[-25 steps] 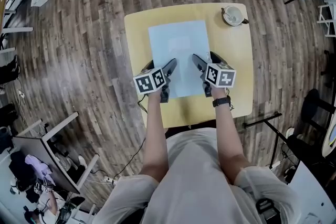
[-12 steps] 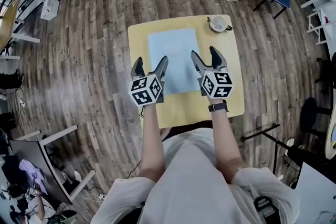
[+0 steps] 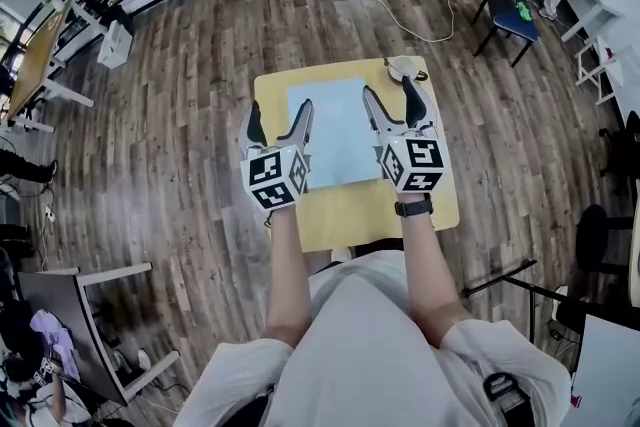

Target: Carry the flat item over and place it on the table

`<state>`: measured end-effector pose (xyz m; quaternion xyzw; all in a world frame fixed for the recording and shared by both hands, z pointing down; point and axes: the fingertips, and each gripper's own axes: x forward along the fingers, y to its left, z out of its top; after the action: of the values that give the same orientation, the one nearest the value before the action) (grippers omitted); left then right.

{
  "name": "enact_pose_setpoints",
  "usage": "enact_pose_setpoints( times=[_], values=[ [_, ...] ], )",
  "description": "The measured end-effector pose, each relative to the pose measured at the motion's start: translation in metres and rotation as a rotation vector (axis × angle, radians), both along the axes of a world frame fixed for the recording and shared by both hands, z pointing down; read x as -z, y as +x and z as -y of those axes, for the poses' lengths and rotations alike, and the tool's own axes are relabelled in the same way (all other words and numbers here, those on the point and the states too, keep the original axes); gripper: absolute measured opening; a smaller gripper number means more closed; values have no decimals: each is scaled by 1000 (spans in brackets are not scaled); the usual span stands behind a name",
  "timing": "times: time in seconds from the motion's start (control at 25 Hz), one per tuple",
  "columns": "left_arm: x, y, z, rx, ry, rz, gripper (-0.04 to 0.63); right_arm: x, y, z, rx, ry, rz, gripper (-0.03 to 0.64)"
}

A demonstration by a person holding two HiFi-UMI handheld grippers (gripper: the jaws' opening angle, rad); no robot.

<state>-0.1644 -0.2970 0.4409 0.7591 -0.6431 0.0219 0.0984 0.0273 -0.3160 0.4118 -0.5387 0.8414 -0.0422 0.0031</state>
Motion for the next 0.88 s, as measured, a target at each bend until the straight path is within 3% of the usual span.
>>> enact_pose_setpoints(
  times=[0.04,0.08,0.12,0.2,0.32,0.48,0.64,0.88],
  values=[
    [5,-1,-3,5,12,5,439,6,2,-4,-7,21,-4,293],
    [10,-2,-6,12,24,8,431,11,3,-8,-14,41,-8,177],
    [14,-3,-9,19,35,9,419,15,4,-11,-16,55,-12,125],
    [21,-5,-16,33,58,12,385,19,4,-17,-16,65,-20,133],
    [30,-6,-26,59,95,48,273,22,2,-26,-25,73,-39,98],
    [32,-5,-32,66,112,85,193,19,-4,-33,-20,65,-51,60],
    [37,-10,-36,90,133,129,23,16,-7,-34,-24,37,-59,25],
    [35,-10,-40,72,117,112,11,16,-5,-38,-67,21,-94,12]
  ],
)
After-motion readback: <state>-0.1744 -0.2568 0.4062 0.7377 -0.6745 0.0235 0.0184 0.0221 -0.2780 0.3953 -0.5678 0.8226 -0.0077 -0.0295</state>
